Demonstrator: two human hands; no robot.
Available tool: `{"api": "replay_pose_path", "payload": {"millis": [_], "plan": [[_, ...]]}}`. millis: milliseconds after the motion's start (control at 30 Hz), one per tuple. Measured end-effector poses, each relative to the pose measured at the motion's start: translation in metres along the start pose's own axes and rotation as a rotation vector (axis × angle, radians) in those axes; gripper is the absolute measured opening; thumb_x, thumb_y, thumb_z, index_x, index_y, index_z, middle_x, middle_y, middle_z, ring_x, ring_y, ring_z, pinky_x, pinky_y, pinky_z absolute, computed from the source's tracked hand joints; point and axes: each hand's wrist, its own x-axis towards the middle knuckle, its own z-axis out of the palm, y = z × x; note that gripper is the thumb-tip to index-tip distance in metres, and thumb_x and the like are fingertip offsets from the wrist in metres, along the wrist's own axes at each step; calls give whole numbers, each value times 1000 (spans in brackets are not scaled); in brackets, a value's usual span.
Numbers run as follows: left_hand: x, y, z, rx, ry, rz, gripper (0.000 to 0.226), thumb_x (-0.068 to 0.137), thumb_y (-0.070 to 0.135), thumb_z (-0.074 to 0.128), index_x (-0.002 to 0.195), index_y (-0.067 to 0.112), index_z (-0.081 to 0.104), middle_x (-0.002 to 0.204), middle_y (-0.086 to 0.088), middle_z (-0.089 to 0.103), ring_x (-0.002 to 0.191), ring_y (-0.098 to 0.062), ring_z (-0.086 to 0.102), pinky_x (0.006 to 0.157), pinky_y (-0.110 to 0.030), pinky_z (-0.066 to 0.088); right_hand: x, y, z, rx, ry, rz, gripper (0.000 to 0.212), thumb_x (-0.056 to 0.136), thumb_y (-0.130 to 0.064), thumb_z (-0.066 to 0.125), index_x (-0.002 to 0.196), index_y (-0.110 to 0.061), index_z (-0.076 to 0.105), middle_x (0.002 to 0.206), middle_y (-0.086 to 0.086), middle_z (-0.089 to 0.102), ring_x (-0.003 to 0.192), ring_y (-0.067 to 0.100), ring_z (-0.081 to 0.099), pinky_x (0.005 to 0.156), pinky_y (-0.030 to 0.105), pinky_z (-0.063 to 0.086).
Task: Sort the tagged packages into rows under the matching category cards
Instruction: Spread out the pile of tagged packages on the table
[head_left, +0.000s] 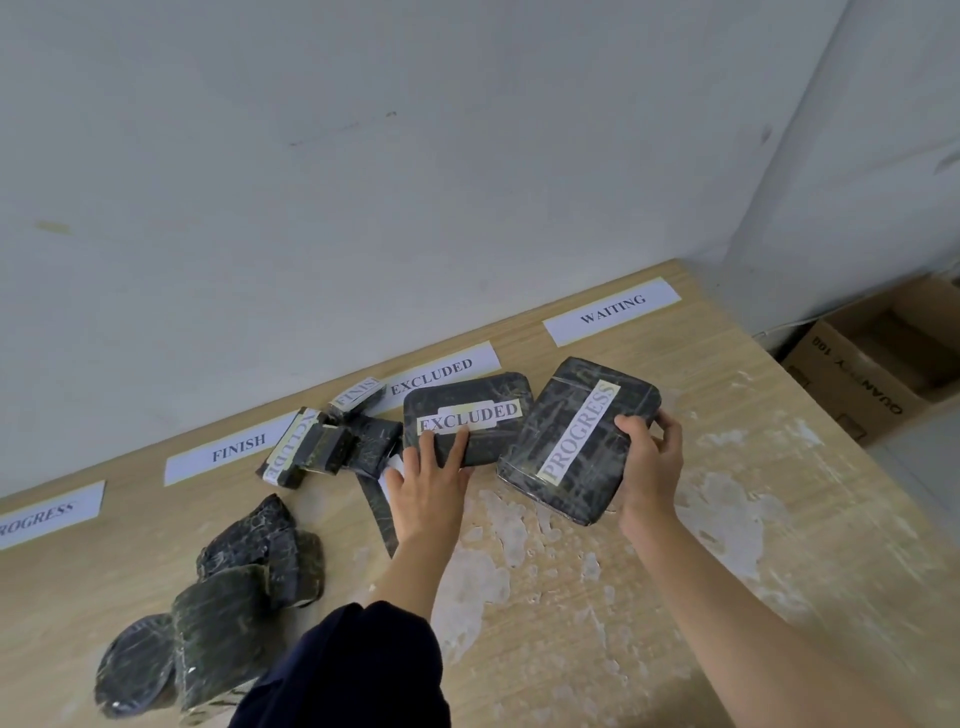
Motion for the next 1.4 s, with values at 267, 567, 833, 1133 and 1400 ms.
{"api": "replay_pose_path", "payload": {"millis": [267,567,833,1133,1400], "plan": [[-2,-28,-17,-343,-83,-164,43,101,39,24,143,32,33,136,-2,39,121,-26,37,96,-42,32,-18,1,27,18,-17,-50,37,79,-19,62,113,-23,46,97,6,56,84,24,60,66,36,49],[-41,-75,-75,-1714,-70,-410,70,76,65,52,132,25,43,110,-8,65,93,-22,66,78,-34,55,-87,15,94,69,-219,-5,50,82,-7,68,110,-22,29,103,2,52,89,14,62,74,39,58],[-88,-172,-46,-1857,76,-664,64,77,31,76,131,17,45,109,-5,68,90,-15,70,70,-27,55,-168,59,146,-136,-519,103,46,79,-15,74,107,-16,37,100,8,60,89,24,66,77,37,57],[-137,-325,-14,-1775,323,-894,49,84,33,68,123,13,46,98,-3,66,84,-14,64,69,-25,50,-267,122,250,-575,-746,-174,42,81,-28,70,111,-20,43,98,-5,61,86,8,59,63,13,40],[-176,-420,65,-1355,391,-1057,44,99,36,38,136,11,40,132,-12,53,118,-27,52,91,-36,41,-323,227,340,-737,-744,135,37,82,-17,69,105,-14,41,114,12,53,85,23,65,63,25,54]]}}
